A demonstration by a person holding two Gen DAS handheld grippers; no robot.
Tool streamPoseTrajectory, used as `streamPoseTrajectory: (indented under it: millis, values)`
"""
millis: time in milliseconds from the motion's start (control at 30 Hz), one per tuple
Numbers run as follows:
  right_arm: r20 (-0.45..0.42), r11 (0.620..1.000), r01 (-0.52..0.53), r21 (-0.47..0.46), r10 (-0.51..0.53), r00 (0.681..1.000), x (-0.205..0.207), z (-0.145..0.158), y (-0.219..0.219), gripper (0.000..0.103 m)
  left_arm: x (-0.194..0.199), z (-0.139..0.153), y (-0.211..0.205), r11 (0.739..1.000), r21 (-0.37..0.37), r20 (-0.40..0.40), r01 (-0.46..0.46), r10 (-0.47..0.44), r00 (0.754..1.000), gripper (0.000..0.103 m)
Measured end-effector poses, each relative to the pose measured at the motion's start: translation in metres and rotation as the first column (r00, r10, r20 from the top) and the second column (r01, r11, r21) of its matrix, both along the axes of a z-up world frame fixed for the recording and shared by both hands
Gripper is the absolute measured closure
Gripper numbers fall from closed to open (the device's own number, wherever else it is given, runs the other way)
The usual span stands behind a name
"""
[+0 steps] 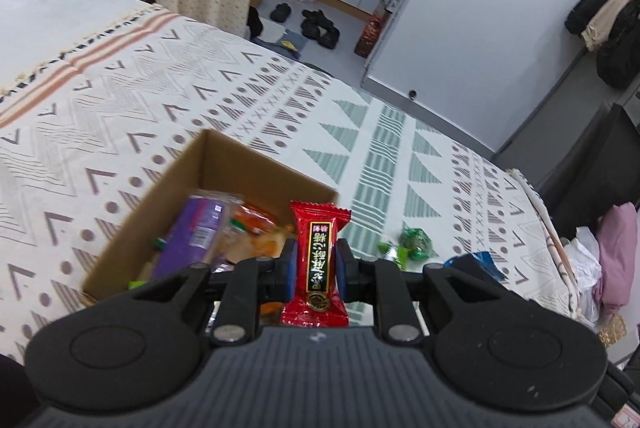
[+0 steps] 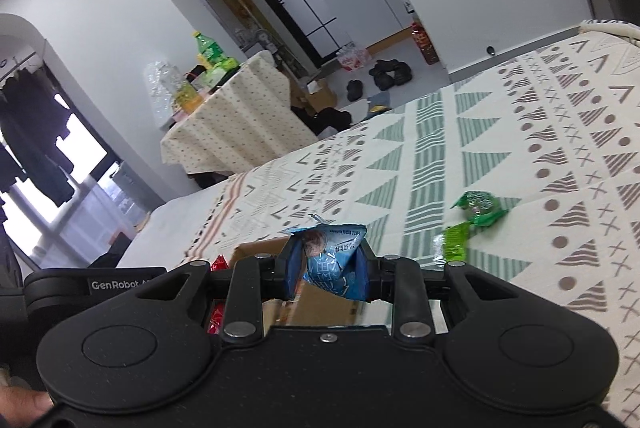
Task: Organize snacks
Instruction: 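Carry both candies over the box and open both tools to drop them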
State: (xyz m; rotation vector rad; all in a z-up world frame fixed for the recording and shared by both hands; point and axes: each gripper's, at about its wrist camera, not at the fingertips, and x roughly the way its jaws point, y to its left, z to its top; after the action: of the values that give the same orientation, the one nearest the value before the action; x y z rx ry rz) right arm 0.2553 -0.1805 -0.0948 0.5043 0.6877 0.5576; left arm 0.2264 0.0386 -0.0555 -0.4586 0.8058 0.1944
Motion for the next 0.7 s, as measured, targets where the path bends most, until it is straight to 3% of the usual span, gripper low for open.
streamPoseTrajectory:
  millis: [333, 700]
  values:
    - [-0.001, 0.999, -0.037, 0.031, 0.037, 0.999, -0.013, 0.003, 0.027, 0.075, -0.014, 0.003, 0.035, 0.999, 0.015, -0.004, -0.05, 0.05, 0.999, 0.085]
    - [-0.023, 0.991, -0.114, 0.063, 0.116, 0.993, -0.016, 0.005, 0.058, 0.075, -0.022, -0.013, 0.068, 0.995, -0.001, -0.046, -0.098, 0.098, 0.994, 0.085]
